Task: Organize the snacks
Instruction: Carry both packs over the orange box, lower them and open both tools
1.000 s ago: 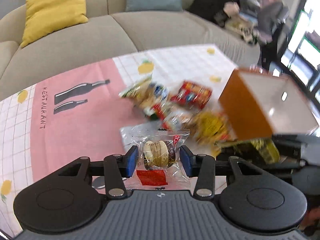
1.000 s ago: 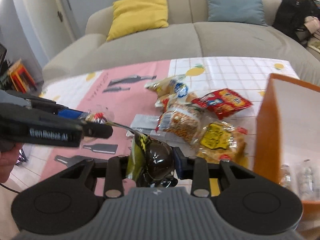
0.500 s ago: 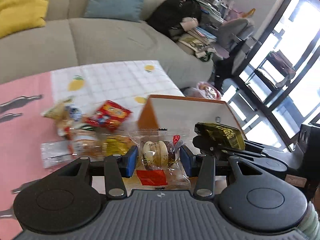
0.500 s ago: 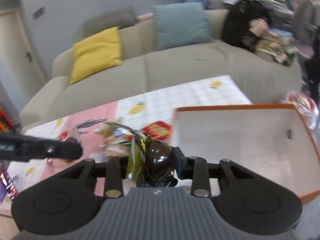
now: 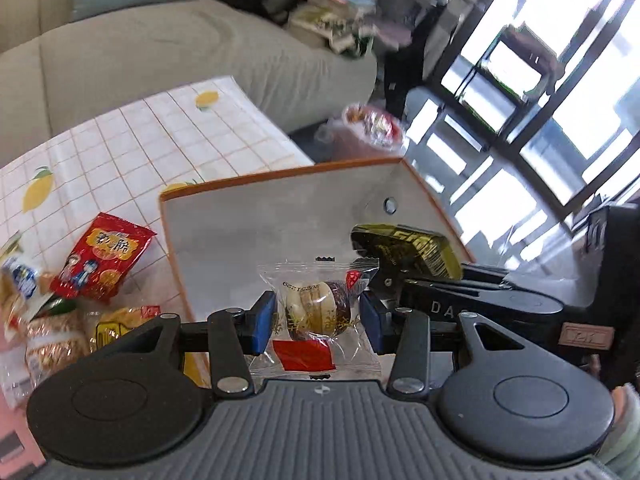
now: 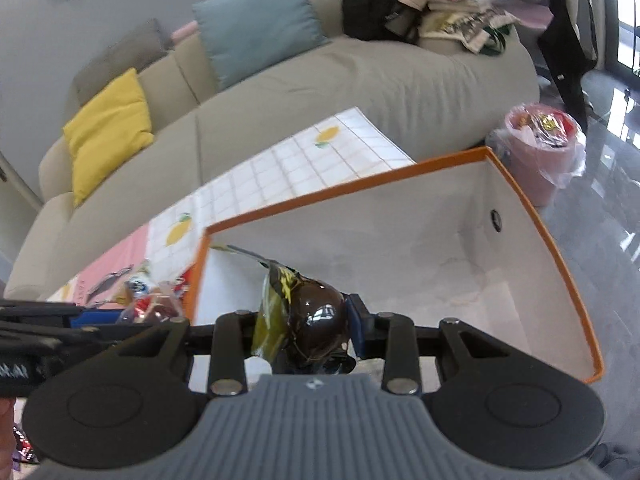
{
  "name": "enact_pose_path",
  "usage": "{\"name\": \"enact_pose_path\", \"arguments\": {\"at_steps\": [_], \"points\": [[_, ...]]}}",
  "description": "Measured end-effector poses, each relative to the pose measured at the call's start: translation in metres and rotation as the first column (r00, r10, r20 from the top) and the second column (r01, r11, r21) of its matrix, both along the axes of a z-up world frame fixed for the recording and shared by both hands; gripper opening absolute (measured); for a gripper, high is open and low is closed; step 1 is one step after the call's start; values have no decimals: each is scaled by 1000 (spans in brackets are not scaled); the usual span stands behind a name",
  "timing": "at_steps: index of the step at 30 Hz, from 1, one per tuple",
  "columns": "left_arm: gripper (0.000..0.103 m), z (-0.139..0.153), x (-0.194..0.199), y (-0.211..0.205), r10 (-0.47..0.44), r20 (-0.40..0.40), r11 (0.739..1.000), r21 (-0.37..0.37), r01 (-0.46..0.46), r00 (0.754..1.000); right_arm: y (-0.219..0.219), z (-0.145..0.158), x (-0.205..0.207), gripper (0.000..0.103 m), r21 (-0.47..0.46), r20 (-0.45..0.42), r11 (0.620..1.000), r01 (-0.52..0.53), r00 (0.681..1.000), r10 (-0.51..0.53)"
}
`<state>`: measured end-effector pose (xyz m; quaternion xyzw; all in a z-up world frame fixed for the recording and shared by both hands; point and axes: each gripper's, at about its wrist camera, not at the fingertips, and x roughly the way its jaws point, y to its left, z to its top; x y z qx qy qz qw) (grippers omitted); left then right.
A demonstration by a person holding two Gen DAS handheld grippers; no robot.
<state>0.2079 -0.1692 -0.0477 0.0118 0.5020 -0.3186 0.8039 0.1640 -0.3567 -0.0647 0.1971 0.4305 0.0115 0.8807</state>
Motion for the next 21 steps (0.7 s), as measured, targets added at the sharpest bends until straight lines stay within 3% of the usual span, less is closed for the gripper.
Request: {"name": "enact_pose_path", "arguments": {"at_steps": [8,21], "points": [[50,-39,33,-34,-62,-31,985,160,67,998,-9,-41,36,33,-10,-167,1000,-29,986,27],[51,-73,48,-56,-143,-63,925,347,156,988,-4,-76,54,33,-90,-304,988,-122,949,90]]}}
